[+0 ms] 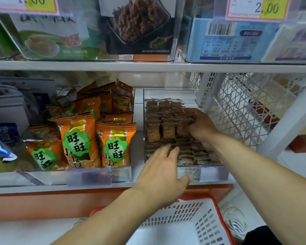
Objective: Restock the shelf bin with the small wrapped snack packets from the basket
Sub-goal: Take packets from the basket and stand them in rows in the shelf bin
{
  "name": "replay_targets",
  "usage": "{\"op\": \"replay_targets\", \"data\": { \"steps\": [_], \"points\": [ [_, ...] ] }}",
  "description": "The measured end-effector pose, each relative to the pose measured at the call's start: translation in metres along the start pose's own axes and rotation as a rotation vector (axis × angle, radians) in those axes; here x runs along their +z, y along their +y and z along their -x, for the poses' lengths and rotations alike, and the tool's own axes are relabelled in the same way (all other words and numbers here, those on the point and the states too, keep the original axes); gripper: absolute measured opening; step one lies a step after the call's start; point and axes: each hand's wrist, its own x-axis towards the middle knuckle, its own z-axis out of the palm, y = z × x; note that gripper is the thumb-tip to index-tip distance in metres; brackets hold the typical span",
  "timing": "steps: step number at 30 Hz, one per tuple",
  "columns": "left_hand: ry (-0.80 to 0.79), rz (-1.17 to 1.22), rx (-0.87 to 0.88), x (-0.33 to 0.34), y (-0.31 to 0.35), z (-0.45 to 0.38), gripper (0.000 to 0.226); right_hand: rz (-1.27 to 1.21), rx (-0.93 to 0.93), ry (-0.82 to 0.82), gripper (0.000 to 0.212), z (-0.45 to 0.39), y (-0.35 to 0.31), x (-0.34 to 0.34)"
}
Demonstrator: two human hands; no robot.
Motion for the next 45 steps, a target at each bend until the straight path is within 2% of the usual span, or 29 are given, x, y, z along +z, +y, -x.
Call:
{"op": "replay_targets", "data": {
  "steps": [3,7,10,14,18,21,24,28,33,38,42,45],
  "points": [
    [-0.016,-0.021,-0.022,0.002,0.002,-0.002,0.089,-0.017,0.005,-0.031,0.060,-0.001,-0.004,0.009],
    [-0.028,-0.049,-0.025,0.004,0.003,-0.002,0.088,-0.014,0.041,-0.045,0.069,-0.001,-0.007,0.013],
    [-0.033,-0.045,-0.019,0.005,0.002,-0.003,0.088,0.084,0.016,-0.031,0.068,0.003,-0.007,0.016],
    [-0.039,-0.061,-0.015,0.006,0.002,-0.003,0.087,0.058,0.007,0.010,0.067,0.000,-0.009,0.019],
    [-0.058,-0.086,-0.016,0.006,0.003,-0.003,0.086,0.183,-0.018,-0.046,0.070,0.002,-0.006,0.020],
    [-0.058,-0.083,-0.018,0.006,0.001,-0.003,0.088,0.240,-0.071,-0.022,0.068,0.004,-0.009,0.021],
    [-0.065,-0.072,-0.027,0.005,0.001,-0.004,0.090,0.400,-0.153,0.004,0.068,0.011,-0.015,0.016],
    [-0.085,-0.077,-0.031,0.004,0.002,-0.005,0.090,0.384,-0.227,0.134,0.055,0.026,-0.025,-0.002],
    [-0.108,-0.111,-0.017,0.003,0.004,-0.005,0.087,0.666,-0.199,-0.163,0.042,0.040,-0.034,-0.012],
    [-0.099,-0.135,-0.003,0.004,0.006,-0.002,0.085,0.763,-0.327,-0.087,0.026,0.039,-0.020,0.009],
    [-0.099,-0.152,0.008,0.003,0.006,-0.001,0.085,0.757,-0.419,-0.043,0.033,0.030,-0.020,0.012],
    [-0.101,-0.167,0.015,0.003,0.006,0.001,0.084,0.821,-0.467,0.023,0.048,0.029,-0.018,0.017]
  ]
}}
